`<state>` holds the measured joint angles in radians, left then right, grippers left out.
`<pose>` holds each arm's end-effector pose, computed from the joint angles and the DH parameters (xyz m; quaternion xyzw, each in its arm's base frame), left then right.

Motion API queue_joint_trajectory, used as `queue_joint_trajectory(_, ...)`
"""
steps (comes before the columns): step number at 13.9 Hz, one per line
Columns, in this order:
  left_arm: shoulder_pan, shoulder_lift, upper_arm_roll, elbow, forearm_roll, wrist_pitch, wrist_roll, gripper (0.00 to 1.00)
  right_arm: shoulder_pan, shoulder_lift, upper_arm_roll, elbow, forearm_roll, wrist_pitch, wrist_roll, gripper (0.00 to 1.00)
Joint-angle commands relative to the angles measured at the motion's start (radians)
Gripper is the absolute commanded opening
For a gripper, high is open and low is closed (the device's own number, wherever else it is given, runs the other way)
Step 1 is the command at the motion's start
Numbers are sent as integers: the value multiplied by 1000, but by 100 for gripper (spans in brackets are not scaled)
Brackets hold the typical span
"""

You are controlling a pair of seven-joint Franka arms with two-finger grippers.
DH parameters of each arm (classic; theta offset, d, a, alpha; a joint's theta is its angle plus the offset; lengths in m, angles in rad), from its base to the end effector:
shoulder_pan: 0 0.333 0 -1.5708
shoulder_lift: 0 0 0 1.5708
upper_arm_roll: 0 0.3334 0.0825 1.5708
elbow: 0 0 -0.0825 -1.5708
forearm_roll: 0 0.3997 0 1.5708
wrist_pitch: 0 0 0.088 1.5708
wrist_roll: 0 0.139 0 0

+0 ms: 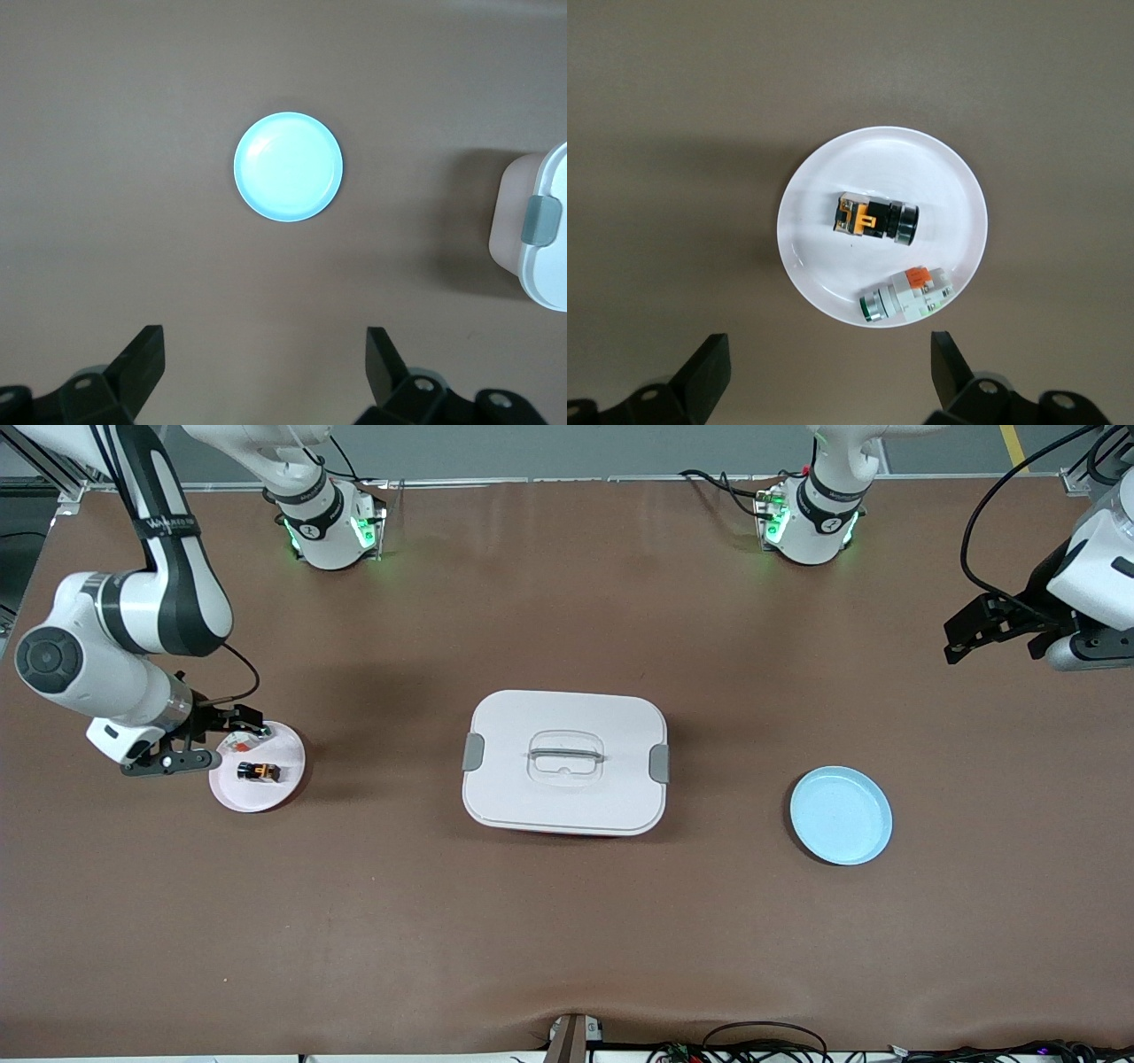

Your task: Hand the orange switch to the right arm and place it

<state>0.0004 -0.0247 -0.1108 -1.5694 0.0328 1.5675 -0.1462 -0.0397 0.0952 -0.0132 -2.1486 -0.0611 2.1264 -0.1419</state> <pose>0.5598 -0.0582 0.6243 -0.9996 -0.0181 -0.0135 0.0162 0.5480 -0.0334 0.3242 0.9960 0.0620 -0.0609 0.0198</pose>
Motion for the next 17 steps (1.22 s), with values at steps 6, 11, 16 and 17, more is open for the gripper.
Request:
queue_joint_trajectory(6,3,-23,6,-8,-19,-3,27,100,14,-176,-2,-22,7,-91,19,100)
queue_joint_trajectory(11,3,-23,6,-8,-19,-3,27,100,14,-169,-2,59,40,-146,22,100)
queue_joint_trajectory(16,3,-23,6,-8,-19,-3,27,100,27,-167,-2,134,47,-186,135,100)
queue_joint_trajectory(17,3,-23,6,-8,-19,-3,27,100,30,-166,-2,157,47,-206,177,100)
